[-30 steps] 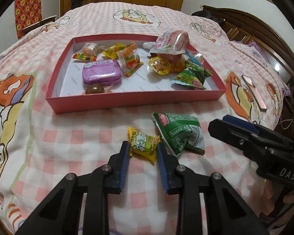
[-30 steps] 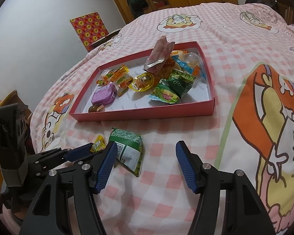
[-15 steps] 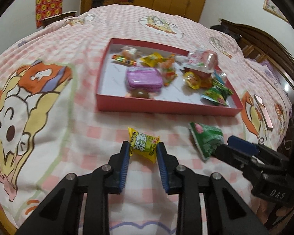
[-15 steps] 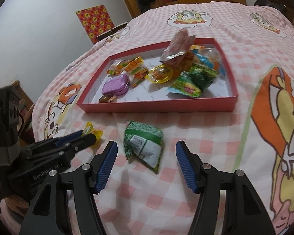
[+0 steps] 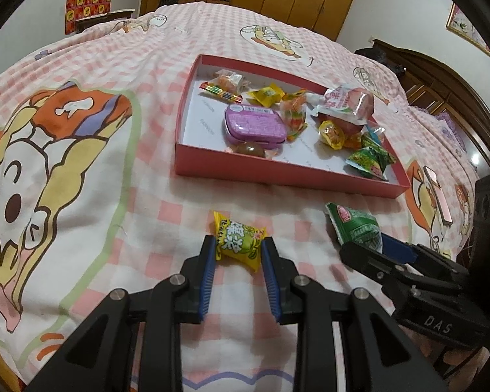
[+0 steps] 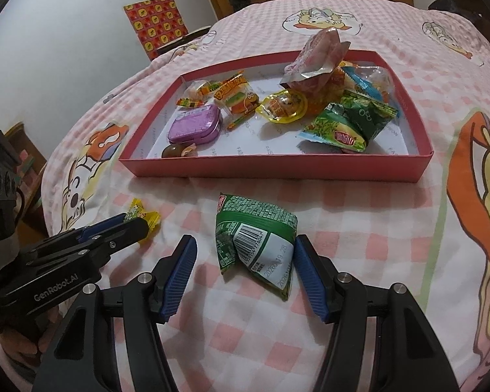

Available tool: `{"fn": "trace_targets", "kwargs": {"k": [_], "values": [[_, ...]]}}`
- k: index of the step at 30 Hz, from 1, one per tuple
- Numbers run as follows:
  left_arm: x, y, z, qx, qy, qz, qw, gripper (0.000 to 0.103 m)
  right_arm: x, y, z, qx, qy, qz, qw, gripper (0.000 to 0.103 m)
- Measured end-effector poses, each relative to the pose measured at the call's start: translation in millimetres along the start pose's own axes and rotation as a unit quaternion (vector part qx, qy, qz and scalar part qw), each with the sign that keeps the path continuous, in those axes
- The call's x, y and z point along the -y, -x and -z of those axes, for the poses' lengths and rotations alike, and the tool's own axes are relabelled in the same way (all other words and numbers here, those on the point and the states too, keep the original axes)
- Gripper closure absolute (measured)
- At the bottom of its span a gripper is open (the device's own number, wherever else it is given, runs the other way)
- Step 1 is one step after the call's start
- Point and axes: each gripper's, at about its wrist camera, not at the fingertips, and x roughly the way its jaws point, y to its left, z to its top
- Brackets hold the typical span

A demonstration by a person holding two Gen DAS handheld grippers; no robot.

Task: Organize snacks
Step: 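Grasp the yellow candy with the left tool while the right tool grasps the green snack bag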

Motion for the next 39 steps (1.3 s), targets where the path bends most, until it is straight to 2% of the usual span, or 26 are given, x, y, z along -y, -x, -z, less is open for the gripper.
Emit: {"fn": "trace_targets", "kwargs": {"k": [3,4,5,39], "values": [[-0.1,-0.2,0.1,0.000,0.000,0.000,1.0000,0.074,1.8,-0.8,0.4,0.000,-0.003,-0.001,1.000,0.044],[-0.1,-0.2,0.1,0.000,0.000,0.000,1.0000,0.074,1.8,-0.9,0.5,0.001,-0.004,0.002,1.000,0.052],[-0.1,-0.3,0.2,0.000,0.000,0.000,1.0000,0.074,2.4,-1.6,0.6,0.002,-0.004,0.007,1.000,0.054],[7.2,8.9,-2.1,0.008,-0.006,0.001,0.9999,0.074,3.6,10.5,5.4,0.011,0.001,-0.016,1.000,0.060]]}}
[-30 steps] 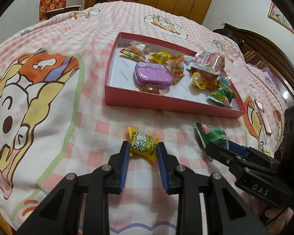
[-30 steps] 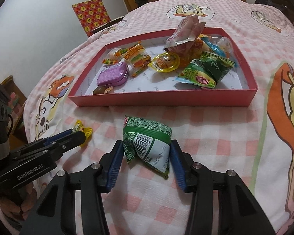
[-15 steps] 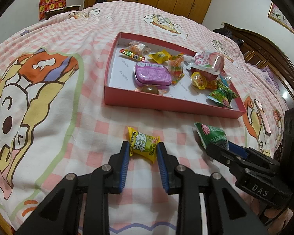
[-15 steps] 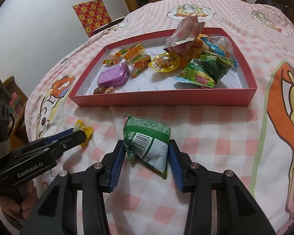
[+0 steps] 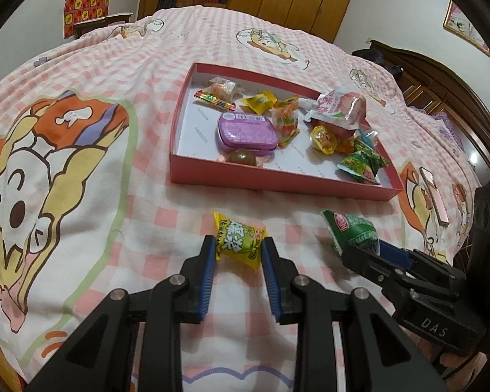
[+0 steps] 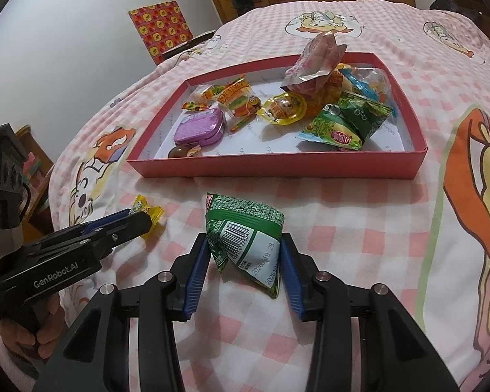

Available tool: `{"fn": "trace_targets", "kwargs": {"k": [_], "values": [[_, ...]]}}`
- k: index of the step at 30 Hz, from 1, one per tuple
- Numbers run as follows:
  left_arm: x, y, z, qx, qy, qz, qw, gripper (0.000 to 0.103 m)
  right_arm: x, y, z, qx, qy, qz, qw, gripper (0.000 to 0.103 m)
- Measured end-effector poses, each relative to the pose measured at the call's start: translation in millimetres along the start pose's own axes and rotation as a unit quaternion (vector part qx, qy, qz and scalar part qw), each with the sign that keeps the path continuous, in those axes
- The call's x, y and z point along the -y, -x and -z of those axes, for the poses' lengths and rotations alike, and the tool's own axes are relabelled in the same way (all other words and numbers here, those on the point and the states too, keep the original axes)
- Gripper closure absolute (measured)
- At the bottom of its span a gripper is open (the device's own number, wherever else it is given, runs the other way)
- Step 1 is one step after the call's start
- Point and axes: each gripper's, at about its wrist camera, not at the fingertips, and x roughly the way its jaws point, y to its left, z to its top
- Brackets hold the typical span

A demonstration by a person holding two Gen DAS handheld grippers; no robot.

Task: Organize snacks
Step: 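Carry the yellow candy into the box with the left tool while the right tool carries the green bag there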

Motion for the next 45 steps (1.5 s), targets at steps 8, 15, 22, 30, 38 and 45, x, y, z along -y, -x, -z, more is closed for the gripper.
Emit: {"fn": "trace_targets", "kwargs": {"k": [8,15,22,30,38,45], "values": [[5.0,9.7,-6.4,0.009,-0.005,0.008,0.9999,0.074,-5.2,12.4,-2.1,0.015,0.009,-0.006,1.000,0.059],[11.6,15.4,-16.9,0.016,-0.013,0.016,0.9996,0.074,-8.4,19.3,-8.1,0.024,0.017,-0.009,1.000,0.060],[18.5,18.0,-35.7,0.029,-0.024,0.016,0.9992,0.074,-14.4,24.1,-22.0,0.032,0.032,-0.013,0.999,0.060],[22.0,12.9,-63.3,0.035,-0.027,0.021,0.9988,0.074,-13.0,21.7,-45.2,0.033,0.039,-0.015,0.999,0.060],[25.1,5.6,-88.4,0.051,-0.029,0.018,0.9981,0.074,-11.4,15.2,-70.6,0.040,0.047,-0.009,0.998,0.060],[21.8,-8.0,-108.0,0.056,-0.024,0.019,0.9980,0.074,-7.8,7.9,-92.9,0.045,0.047,-0.006,0.998,0.060]]}}
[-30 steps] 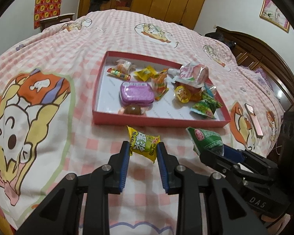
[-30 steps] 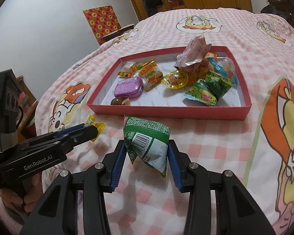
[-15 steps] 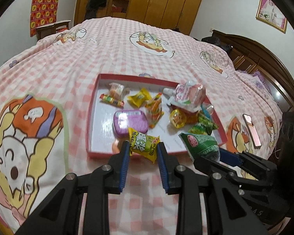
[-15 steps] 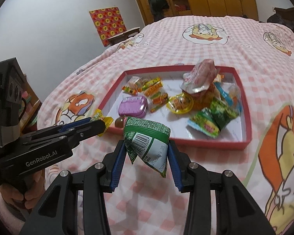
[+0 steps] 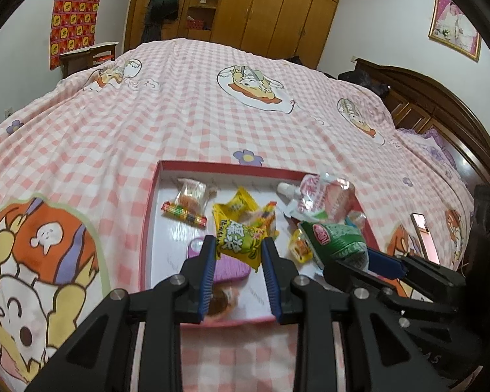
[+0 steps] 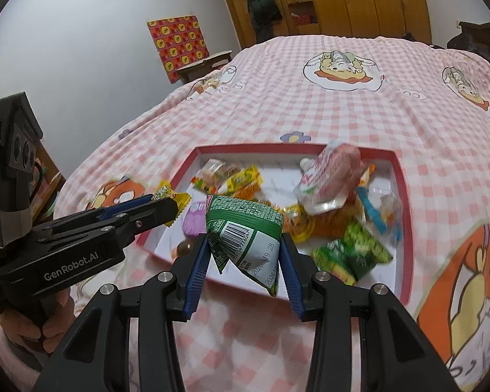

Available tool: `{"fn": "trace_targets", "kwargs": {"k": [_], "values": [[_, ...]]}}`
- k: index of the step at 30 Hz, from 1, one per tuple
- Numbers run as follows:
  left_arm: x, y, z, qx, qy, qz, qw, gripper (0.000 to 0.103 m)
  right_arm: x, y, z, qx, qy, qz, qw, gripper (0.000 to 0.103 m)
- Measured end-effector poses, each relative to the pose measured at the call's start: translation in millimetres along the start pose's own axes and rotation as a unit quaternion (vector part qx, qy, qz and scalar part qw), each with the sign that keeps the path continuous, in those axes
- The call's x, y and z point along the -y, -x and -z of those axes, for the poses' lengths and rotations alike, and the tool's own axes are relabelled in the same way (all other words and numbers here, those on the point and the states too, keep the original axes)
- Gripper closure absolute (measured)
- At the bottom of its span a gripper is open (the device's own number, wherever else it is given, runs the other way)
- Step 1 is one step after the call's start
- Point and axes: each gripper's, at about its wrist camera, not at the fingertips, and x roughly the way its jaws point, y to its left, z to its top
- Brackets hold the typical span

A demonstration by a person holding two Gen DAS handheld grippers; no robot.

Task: Organize snacks
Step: 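Carry the yellow candy into the box with the left tool while the right tool carries the green bag there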

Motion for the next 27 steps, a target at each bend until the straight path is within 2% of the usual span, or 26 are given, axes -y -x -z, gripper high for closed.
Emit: {"fn": "trace_targets", "kwargs": {"k": [14,27], "values": [[-10.5,-44.4,-13.4,-0.007,0.016,-0.011,0.9998,0.074,3.6,-28.6,-34.4,0.006,0.009,0.003,1.000,0.060],[-21.2,-75.8,-12.7,-0.019,0.022,-0.024,0.9993,0.074,21.6,-69.1,-46.2,-0.005,-0.011,0.005,1.000,0.060]]}}
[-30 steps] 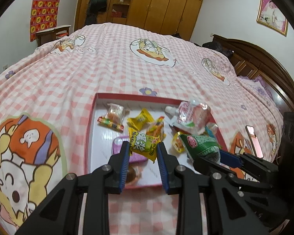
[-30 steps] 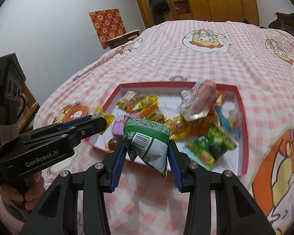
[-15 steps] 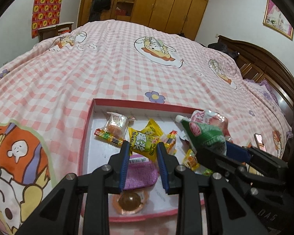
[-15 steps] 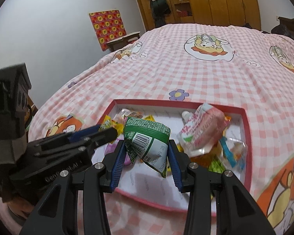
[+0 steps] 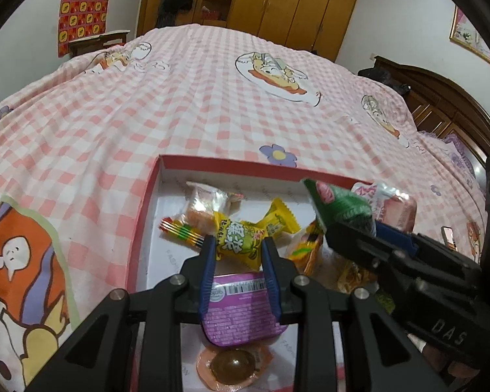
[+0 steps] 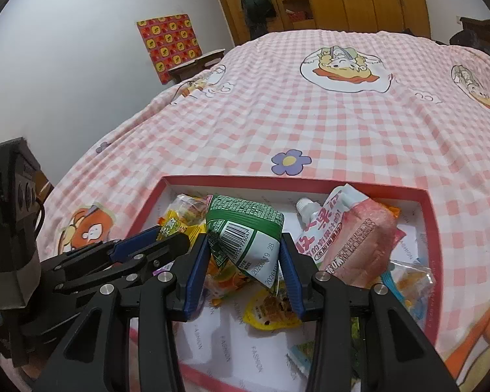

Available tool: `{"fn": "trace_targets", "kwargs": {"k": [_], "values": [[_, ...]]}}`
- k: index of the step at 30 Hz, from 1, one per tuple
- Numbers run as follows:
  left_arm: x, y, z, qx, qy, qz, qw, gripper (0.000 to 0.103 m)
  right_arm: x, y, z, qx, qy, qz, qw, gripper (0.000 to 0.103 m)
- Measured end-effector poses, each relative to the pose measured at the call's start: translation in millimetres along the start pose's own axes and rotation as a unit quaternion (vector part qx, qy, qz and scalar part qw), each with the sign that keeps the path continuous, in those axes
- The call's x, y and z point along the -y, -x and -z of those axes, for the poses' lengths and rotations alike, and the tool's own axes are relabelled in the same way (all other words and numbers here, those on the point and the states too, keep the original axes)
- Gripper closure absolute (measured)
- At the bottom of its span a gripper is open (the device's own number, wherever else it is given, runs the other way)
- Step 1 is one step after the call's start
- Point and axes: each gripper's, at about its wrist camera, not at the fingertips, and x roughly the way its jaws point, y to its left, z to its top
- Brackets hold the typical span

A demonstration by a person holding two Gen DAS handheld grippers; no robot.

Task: Organize snacks
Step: 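Carry the yellow candy into the box with the left tool while the right tool carries the green bag there, then open both tools, releasing the yellow candy and green bag in the box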

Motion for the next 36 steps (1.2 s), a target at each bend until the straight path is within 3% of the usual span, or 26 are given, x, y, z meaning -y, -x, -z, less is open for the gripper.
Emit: {"fn": "trace_targets", "kwargs": {"k": [22,28,36], "values": [[-4.0,0.5,0.5,-0.004,0.011,0.005,0.9999,0.074,2.9,-17.0,-7.8,0.005,-0.002,0.008,1.000,0.057],[-2.3,9.4,0.9,-0.002,0.010,0.004,0.9999,0.063,-1.3,-5.1,-10.2,0.024,0.009,0.012,1.000,0.049],[4.0,30.5,7.0,0.007,0.001,0.003,1.0000,0.045,-6.9,17.3,-8.0,0.040,0.011,0.006,0.999,0.049]]}}
